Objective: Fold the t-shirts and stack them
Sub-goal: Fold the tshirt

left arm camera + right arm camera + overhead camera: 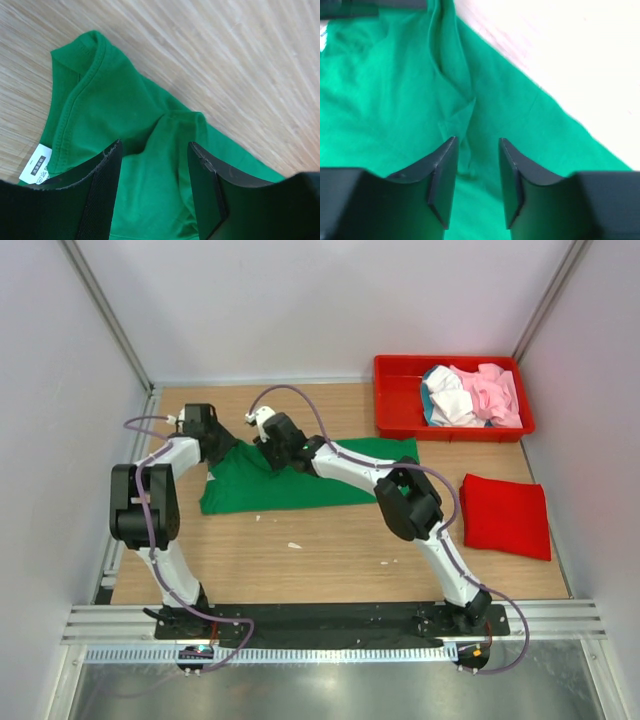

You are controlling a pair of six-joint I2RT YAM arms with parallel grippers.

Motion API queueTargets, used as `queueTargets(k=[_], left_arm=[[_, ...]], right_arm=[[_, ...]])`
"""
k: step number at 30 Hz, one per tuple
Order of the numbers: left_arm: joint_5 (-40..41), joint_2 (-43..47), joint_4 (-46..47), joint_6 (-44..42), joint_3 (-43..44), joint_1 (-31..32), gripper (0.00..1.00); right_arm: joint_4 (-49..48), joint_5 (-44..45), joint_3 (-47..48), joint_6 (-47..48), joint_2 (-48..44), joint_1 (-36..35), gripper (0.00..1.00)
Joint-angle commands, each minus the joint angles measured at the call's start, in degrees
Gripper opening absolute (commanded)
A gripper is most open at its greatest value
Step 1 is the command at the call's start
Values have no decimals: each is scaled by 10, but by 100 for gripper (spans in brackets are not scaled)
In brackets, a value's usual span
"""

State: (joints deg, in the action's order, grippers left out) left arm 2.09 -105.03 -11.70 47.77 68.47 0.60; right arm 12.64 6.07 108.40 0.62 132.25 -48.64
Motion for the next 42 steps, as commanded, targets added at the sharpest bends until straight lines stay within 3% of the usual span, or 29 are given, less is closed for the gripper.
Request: queueTargets(k=[1, 11, 17, 19, 20, 23, 28, 35, 36, 39, 40, 42], left_arm=[[-7, -8, 27, 2, 28, -4, 56], [-5, -30, 29, 9, 57, -3, 57], [-12, -32, 36, 15, 56, -3, 61], [-17, -32, 39, 15, 55, -3, 63], [-17, -32, 40, 15, 55, -3, 64], [-17, -28, 40, 12, 54, -3, 67], [-45, -32, 42, 7, 57, -3, 69], [-47, -32, 42, -7, 54, -3, 69], [-47, -35, 42, -10, 54, -3, 69], [-51, -38, 43, -17, 56, -3, 69], [-52, -39, 42, -18, 57, -4, 69], [-63, -43, 44, -20, 61, -3, 69]], right_arm=[[2, 8, 54, 24, 36, 0, 32], [-44, -31, 23, -35, 15, 47, 1], [-60, -54, -6, -60, -18, 69, 1], [-54, -76, -6, -60, -27, 70, 9], [-51, -83, -7, -58, -31, 70, 30], [-53, -141, -25, -48, -48, 70, 53], [-75, -195, -49, -55, -52, 58, 59], [-44, -161, -4, -46, 11, 39, 58], [-40, -153, 6, -46, 14, 39, 58], [-45, -113, 10, -47, 21, 39, 39], [-48, -106, 10, -42, 20, 40, 26], [-55, -91, 11, -40, 16, 41, 18]])
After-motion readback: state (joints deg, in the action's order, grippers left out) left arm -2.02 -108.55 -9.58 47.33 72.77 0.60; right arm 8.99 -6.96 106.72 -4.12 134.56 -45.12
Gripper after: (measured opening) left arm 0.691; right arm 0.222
